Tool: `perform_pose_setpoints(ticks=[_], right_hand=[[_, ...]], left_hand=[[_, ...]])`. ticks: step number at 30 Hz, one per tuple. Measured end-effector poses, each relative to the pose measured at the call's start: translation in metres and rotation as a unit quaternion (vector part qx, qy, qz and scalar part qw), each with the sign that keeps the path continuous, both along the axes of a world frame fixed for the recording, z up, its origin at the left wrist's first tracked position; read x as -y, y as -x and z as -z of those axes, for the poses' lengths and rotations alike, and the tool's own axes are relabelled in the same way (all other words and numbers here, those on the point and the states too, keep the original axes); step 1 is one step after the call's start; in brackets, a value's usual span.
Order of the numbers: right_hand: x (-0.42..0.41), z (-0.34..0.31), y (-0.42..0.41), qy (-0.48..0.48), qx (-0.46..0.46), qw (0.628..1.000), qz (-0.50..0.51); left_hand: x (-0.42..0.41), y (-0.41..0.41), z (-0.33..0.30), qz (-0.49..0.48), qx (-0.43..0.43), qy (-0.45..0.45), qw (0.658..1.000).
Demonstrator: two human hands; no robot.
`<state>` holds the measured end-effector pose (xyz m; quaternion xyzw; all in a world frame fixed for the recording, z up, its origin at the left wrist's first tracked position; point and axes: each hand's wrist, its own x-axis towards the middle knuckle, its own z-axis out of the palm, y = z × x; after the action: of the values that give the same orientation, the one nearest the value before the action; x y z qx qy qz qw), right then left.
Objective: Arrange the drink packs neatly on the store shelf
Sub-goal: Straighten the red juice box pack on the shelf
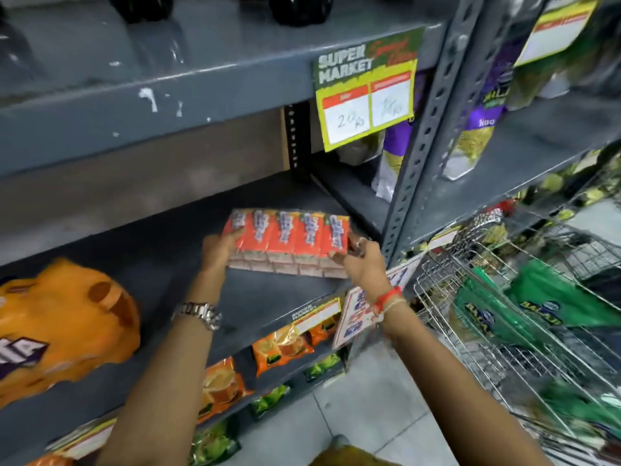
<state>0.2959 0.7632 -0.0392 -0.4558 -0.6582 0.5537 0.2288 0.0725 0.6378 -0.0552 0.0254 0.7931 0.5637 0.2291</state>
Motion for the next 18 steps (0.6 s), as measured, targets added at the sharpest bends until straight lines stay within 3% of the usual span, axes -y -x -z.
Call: perform_pose_setpoints(ticks=[4,6,10,12,15,18], right_hand=[[-0.032,-0.011,0.011,-0.034,-0.081,0.982,-0.168],[-0.045,-0.013,0.014,-0.050,-0.087,0.967,-0.233],[-0.043,-0.007,0.023,-0.104,-0.092,0.947,-0.290],[-0.036,0.001,0.025,-0.138,-0.084,0.933,-0.320],[-0.036,0.006,0.023,-0.024,-0.172,0.949,-0.262],[-0.053,-0.003,0.039,0.084,-0.171,0.979,-0.072]], left_hand=[[0.020,-0.004,0.005,-0.061,-0.015,0.049,0.997],[0.031,-0.019,0.007,-0.069,-0.039,0.016,0.997],[0.055,-0.060,0.006,-0.060,-0.205,0.071,0.974],[0.060,-0.075,0.004,-0.062,-0.264,0.057,0.961],[0.063,-0.083,-0.001,-0.052,-0.253,-0.001,0.966],[0.062,-0.073,-0.013,-0.050,-0.107,-0.057,0.991]])
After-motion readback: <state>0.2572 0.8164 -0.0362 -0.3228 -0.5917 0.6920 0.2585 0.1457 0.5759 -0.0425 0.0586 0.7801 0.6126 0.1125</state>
